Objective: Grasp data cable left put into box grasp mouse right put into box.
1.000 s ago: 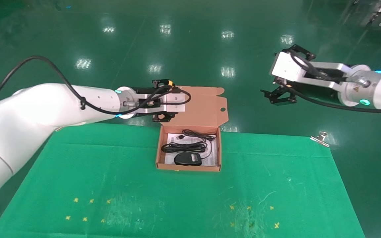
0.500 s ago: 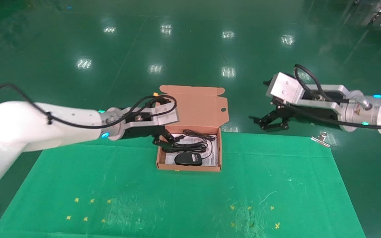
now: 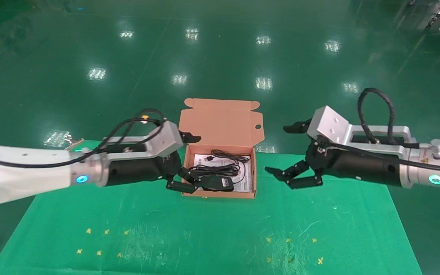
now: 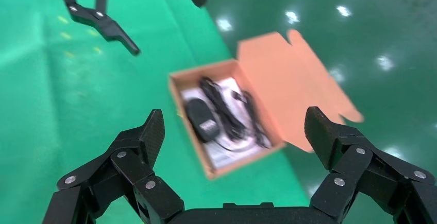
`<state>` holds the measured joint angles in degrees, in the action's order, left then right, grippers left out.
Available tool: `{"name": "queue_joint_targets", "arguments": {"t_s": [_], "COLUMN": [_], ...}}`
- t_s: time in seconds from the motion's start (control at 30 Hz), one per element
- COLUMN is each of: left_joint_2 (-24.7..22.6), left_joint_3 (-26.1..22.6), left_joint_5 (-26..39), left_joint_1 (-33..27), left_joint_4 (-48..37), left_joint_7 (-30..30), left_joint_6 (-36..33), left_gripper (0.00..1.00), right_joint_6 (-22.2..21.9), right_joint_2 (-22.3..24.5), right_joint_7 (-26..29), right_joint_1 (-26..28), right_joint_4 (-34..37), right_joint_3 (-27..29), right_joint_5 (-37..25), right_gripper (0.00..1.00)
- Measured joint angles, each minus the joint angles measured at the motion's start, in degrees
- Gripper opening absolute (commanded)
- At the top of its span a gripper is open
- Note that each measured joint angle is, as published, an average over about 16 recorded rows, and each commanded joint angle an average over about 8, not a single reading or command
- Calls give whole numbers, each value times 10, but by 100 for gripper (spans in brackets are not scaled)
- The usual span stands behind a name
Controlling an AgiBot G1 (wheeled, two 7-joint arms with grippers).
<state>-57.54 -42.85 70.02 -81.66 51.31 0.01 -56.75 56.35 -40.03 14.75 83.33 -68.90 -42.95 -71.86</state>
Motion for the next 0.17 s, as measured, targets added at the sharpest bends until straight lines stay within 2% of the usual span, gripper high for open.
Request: {"name": "queue_joint_targets", "arguments": {"t_s": [0.17], "left_joint_2": [13], "left_joint_3": [15], "left_joint_5": [-16], "left_joint_1": [11], "left_joint_4": [12], "left_joint_7": [-6], "left_joint_6": [-16], "left_gripper": [100], "right_joint_6": [16], "right_joint_2": [3], "right_joint_7": [-2], "right_joint_1": [-12], "right_joint_4": [-3], "right_joint_3": [15], "right_joint_5": [16], "right_gripper": [100]}}
